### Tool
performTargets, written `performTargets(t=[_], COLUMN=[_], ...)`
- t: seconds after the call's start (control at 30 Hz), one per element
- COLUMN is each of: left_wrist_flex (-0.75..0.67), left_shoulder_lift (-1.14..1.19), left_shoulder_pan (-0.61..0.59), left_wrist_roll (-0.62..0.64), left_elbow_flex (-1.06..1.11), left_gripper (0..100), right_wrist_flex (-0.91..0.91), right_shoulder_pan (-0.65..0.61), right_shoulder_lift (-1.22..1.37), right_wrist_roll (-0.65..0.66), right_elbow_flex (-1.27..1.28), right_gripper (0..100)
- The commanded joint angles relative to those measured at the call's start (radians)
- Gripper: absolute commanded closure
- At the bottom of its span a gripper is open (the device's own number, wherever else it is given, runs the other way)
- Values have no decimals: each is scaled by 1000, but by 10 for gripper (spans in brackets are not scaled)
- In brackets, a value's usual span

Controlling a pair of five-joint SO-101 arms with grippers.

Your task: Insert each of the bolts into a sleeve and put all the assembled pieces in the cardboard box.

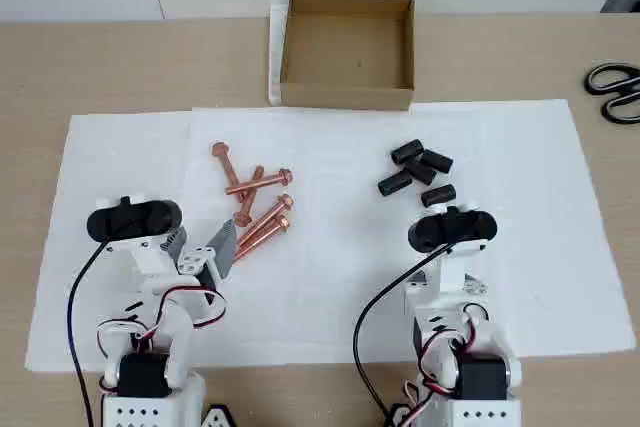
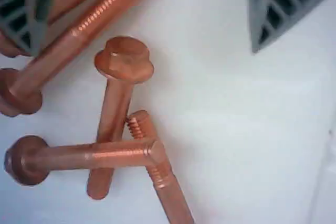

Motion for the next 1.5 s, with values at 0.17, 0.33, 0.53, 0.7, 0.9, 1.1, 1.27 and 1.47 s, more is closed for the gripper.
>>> performTargets(t=[0.17,0.33,0.53,0.7,0.9,1.1,1.27,1.47], left_wrist_flex=[3,3,3,0,-115,-71,77,103], left_shoulder_lift=[-11,-11,-11,-11,-11,-9,-8,-8], left_shoulder_pan=[-6,-6,46,46,11,-81,-184,-299], left_wrist_roll=[8,8,8,6,6,6,-106,-144], left_elbow_flex=[-7,-7,-7,-12,-7,-102,-266,-475], left_gripper=[757,757,757,757,755,755,755,755], right_wrist_flex=[-28,-31,-120,-412,-828,-928,-928,-937], right_shoulder_pan=[-25,-41,-33,163,378,429,444,444], right_shoulder_lift=[-8,-8,-8,-8,-8,-8,-7,-1], right_wrist_roll=[2,9,12,172,250,249,245,244], right_elbow_flex=[5,5,29,11,-14,-133,-292,-499], right_gripper=[813,813,813,813,813,813,813,813])
